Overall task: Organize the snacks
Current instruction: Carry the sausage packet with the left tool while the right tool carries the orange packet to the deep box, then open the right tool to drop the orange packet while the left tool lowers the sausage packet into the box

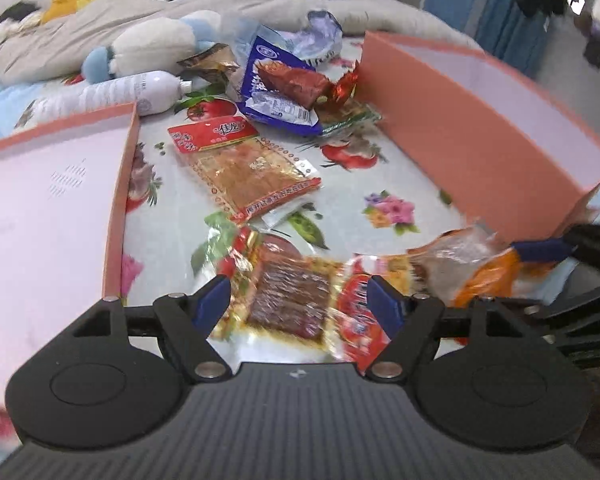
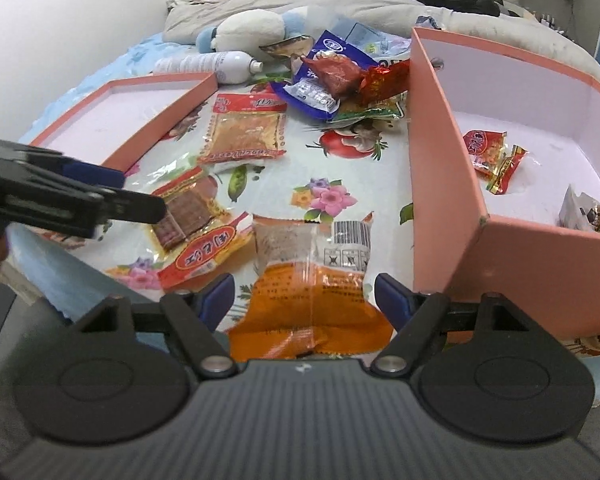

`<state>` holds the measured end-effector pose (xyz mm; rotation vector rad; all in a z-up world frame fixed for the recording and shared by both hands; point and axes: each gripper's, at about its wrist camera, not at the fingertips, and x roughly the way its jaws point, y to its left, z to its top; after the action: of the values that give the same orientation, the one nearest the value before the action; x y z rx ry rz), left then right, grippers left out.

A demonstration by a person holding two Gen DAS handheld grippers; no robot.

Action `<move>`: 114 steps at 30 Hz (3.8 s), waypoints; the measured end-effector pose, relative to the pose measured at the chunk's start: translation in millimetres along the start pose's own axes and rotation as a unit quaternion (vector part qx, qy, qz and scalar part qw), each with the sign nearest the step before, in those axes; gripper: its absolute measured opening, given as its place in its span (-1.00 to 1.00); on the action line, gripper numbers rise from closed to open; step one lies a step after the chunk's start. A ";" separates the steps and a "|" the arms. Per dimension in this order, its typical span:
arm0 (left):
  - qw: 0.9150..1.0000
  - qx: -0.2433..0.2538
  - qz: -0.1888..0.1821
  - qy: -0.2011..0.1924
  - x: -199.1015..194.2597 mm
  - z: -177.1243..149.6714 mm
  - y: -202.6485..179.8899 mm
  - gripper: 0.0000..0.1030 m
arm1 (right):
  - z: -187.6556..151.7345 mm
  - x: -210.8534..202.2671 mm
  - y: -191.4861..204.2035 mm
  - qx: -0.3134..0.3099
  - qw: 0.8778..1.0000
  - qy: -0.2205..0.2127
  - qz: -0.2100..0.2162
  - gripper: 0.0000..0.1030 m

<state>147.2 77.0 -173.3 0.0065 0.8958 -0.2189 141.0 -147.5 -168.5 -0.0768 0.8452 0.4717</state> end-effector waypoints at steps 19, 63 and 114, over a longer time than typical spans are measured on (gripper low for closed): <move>0.998 0.040 0.024 0.053 48.8 -1.4 -13.1 0.12 | -5.3 29.3 5.6 -0.023 0.999 0.041 -0.009 0.28; 0.988 -0.110 -0.021 -0.102 -109.5 60.7 -125.0 0.08 | 27.0 -142.6 -68.9 0.091 0.985 -0.134 -0.061 0.10; 0.997 -0.061 -0.051 -0.013 60.6 202.7 -216.8 0.34 | 61.4 -53.1 -241.8 0.170 0.977 -0.071 -0.109 0.51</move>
<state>299.0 -165.8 -74.7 -0.1551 0.8829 -0.2590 258.1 -368.1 -117.3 0.1763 0.7568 0.1215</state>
